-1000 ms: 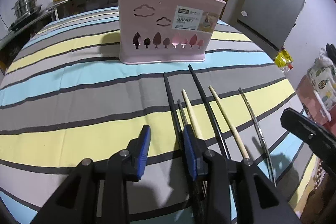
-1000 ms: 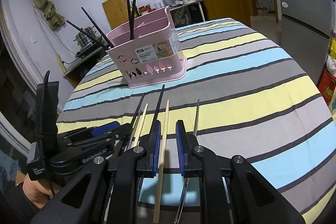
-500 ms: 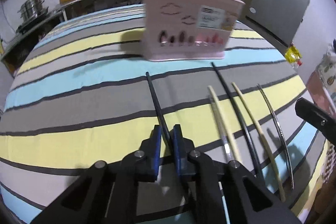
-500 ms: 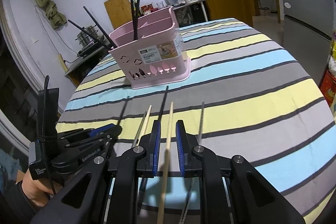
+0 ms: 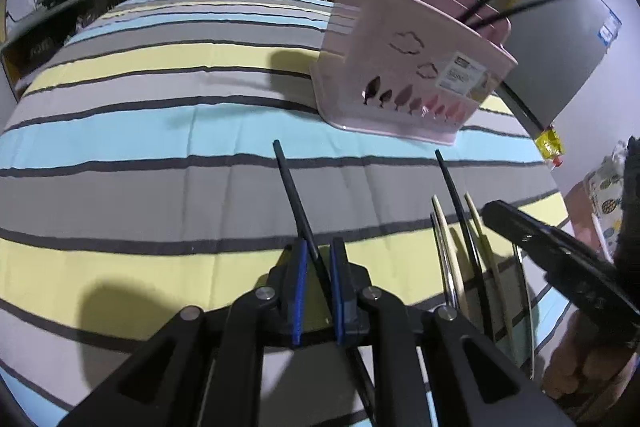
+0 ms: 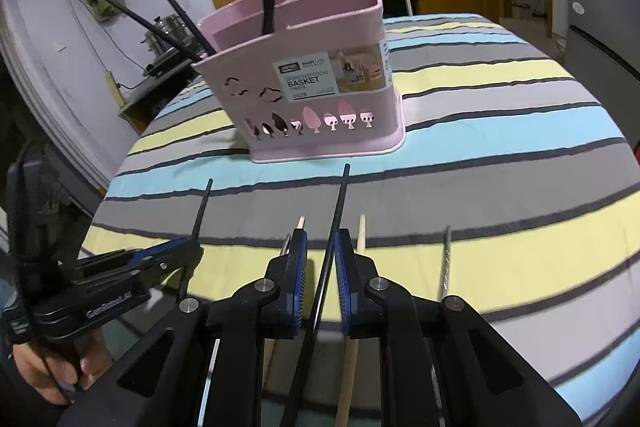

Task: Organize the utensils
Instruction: 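Grasp a black chopstick with the left gripper while the right gripper grasps another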

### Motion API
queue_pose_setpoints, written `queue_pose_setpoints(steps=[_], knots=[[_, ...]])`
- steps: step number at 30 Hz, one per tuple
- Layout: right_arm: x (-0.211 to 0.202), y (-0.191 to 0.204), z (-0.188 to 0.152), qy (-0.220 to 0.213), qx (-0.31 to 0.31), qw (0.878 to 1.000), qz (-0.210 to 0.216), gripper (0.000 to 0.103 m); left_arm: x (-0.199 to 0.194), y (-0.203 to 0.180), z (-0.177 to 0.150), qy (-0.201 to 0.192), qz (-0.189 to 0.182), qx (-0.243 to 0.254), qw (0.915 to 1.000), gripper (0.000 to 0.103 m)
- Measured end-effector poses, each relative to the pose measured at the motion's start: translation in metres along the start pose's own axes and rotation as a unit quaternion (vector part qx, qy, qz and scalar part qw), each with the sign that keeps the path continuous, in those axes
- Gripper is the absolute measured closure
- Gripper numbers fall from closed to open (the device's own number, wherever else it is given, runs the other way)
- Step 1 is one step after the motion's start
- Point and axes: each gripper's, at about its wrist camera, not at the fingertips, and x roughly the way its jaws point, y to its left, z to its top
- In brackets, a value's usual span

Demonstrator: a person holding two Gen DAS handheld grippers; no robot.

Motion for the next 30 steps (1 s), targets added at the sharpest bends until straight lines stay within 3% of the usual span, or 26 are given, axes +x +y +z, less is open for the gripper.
queue_pose_setpoints(steps=[14,18,23,30], knots=[[0.035,0.005,0.013,0.043,-0.009,0.998,-0.039,0.09,0.018,-0.013,0.02,0.009,0.011,0.025,0.9996,0.09],[0.037,0.007,0.016,0.049,-0.018,0.997,-0.05,0.095,0.022,-0.019,0.026,0.017,0.023,0.038,0.9989,0.09],[0.038,0.007,0.022,0.052,-0.011,0.998,-0.045,0.097,0.024,-0.026,0.027,0.018,0.041,0.049,0.9978,0.094],[0.012,0.002,0.026,0.03,0.001,0.999,-0.021,0.098,0.008,-0.019,0.031,0.009,0.016,0.022,0.9996,0.096]])
